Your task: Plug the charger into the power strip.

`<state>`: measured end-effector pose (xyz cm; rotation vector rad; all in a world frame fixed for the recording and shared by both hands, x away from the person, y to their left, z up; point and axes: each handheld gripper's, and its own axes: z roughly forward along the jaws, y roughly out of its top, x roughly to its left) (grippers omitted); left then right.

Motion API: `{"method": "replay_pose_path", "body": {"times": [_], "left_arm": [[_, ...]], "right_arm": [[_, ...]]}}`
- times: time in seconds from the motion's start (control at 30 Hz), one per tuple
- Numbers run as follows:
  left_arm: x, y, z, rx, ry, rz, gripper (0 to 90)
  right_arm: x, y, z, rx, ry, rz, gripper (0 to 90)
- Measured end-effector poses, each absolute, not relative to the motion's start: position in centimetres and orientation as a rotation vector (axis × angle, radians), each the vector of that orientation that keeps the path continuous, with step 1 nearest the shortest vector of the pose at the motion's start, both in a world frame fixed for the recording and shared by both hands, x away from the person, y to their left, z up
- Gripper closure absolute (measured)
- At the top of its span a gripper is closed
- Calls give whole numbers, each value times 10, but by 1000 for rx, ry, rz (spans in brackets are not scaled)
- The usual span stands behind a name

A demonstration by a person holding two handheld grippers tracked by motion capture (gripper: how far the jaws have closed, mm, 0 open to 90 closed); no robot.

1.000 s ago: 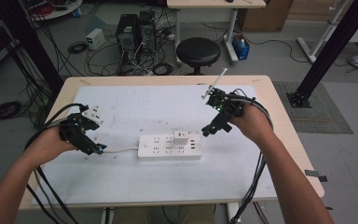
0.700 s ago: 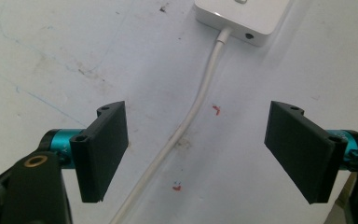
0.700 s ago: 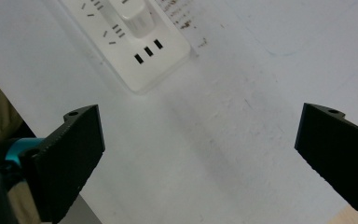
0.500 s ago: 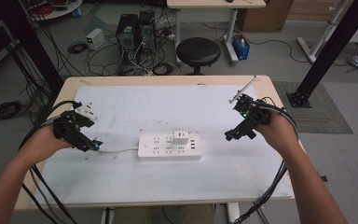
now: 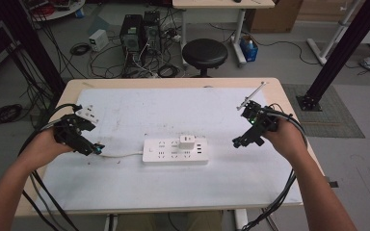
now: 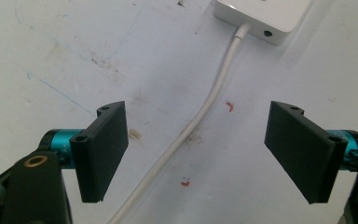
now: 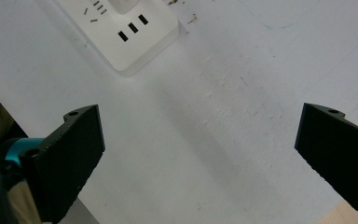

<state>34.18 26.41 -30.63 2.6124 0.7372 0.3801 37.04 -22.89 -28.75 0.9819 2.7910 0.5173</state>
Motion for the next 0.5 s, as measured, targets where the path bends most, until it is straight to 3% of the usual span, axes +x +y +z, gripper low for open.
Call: {"method": "replay_pose_path", "body": {"times": [0.5], "left_arm": [[340, 262, -306, 2601, 738, 388, 215]], "right_arm": [[363, -237, -291, 998, 2778, 529, 7]]}}
